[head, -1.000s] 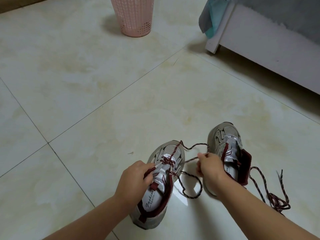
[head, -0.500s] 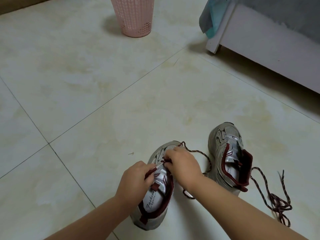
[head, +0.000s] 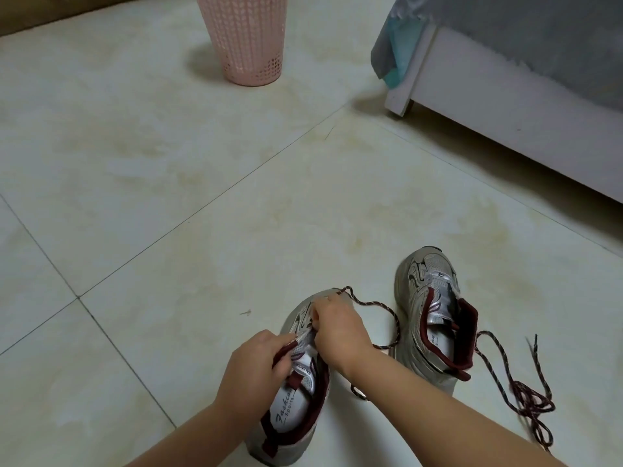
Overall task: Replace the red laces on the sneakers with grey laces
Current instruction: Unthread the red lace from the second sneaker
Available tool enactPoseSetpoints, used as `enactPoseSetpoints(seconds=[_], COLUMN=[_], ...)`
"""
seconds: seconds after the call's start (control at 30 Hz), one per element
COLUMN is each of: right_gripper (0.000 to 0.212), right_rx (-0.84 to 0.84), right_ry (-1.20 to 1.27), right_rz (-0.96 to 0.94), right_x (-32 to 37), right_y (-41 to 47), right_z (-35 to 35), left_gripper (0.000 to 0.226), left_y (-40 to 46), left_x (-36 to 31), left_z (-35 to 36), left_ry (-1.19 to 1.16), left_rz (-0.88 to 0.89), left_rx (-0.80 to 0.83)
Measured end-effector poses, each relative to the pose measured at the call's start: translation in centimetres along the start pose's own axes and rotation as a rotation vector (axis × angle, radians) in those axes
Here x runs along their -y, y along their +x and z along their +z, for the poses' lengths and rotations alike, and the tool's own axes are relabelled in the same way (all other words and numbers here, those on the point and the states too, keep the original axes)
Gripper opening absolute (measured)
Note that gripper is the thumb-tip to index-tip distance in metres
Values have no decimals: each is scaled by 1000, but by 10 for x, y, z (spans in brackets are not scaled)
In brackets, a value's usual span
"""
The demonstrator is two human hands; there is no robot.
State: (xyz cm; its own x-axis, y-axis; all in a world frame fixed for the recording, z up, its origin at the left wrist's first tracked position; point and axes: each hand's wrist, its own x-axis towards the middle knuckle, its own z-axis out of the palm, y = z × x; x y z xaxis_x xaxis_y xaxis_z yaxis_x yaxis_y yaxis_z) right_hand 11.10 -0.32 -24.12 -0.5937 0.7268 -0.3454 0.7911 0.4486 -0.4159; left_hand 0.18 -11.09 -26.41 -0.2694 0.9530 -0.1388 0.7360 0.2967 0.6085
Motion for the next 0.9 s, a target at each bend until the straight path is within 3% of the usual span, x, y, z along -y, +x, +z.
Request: enactPoseSetpoints(seconds=[0.23, 0.3, 0.43, 0.53, 0.57, 0.67, 0.73, 0.8, 0.9], right_gripper=[21, 18, 22, 17, 15, 17, 18, 24, 55], right_rx=[-38, -51, -76, -59, -92, -265, -311, -270, -156], right_ry=[377, 270, -146, -205, -121, 348, 433, 279, 128], right_rz=[294, 210, -141, -188, -128, 291, 408, 304, -25], right_x=[-13, -9, -6, -4, -4, -13, -21, -22, -16], right_y=[5, -1, -3, 0, 1, 5, 8, 7, 5], right_z=[-3, -1, 1, 1, 1, -9, -11, -11, -4], left_gripper=[24, 22, 22, 21, 22, 22, 21, 21, 22], left_y=[1, 2, 3, 2, 2, 3, 4, 4, 4], left_x=[1, 0, 0, -2, -2, -1, -1, -3, -4], left_z=[-3, -3, -3, -3, -3, -5, -5, -4, -3], left_ry=[-13, 7, 37, 41, 34, -5, -7, 5, 29], left_rz=[-6, 1, 4, -4, -11, -40, -44, -43, -39], left_rx=[-20, -14, 1, 1, -1, -33, -37, -24, -20])
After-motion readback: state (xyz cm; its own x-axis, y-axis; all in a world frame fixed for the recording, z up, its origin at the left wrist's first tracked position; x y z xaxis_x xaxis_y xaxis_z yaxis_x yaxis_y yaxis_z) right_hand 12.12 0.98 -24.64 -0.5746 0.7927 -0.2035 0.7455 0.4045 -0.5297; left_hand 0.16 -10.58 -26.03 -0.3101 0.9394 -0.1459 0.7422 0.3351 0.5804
